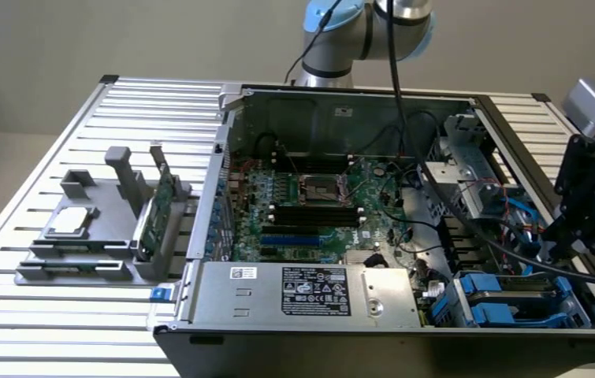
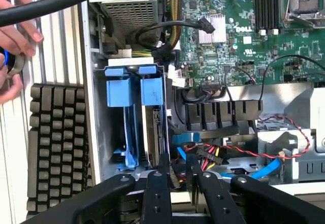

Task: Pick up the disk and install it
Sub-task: 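Insert the first disk wire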

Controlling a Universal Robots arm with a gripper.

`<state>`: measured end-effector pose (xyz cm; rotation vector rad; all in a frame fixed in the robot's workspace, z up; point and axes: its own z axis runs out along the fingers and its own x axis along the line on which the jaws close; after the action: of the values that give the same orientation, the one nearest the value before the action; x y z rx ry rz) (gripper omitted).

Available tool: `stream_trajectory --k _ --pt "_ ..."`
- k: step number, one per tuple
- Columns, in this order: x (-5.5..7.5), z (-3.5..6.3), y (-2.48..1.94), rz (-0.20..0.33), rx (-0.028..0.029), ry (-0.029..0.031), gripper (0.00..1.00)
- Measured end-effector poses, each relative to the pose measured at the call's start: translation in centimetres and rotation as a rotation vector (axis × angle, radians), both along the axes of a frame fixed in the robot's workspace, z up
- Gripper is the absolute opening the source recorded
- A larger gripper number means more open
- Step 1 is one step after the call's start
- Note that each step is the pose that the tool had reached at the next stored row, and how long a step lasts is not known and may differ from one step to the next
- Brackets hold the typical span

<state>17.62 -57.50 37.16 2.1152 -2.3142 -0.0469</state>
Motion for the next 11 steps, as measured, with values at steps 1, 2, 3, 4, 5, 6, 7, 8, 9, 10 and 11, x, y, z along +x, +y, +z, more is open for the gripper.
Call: stream_trajectory --k 1,2,3,4,5,6,7,8,9,10,11 --pt "0.0 0.01 0.0 -0.016 0.0 0.0 0.27" --pt "0.0 0.01 0.0 -0.031 0.0 0.0 0.27" --pt "0.0 0.02 0.0 -0.047 0.0 0.0 0.27" --pt "0.0 0.02 0.0 -0.063 -0.0001 0.0 0.27" --pt "0.0 0.03 0.0 -0.079 -0.0001 0.0 0.27" --pt "0.0 0.03 0.0 -0.095 -0.0001 0.0 0.27" --pt "0.0 0.03 0.0 -0.111 -0.0001 0.0 0.27" --pt "0.0 0.04 0.0 -0.126 -0.0001 0.0 0.27" --pt "0.0 0.04 0.0 -0.142 -0.0001 0.0 0.27" --pt "0.0 0.05 0.0 -0.157 -0.0002 0.0 0.27" --pt "0.0 0.05 0.0 -0.174 0.0 0.0 0.27"
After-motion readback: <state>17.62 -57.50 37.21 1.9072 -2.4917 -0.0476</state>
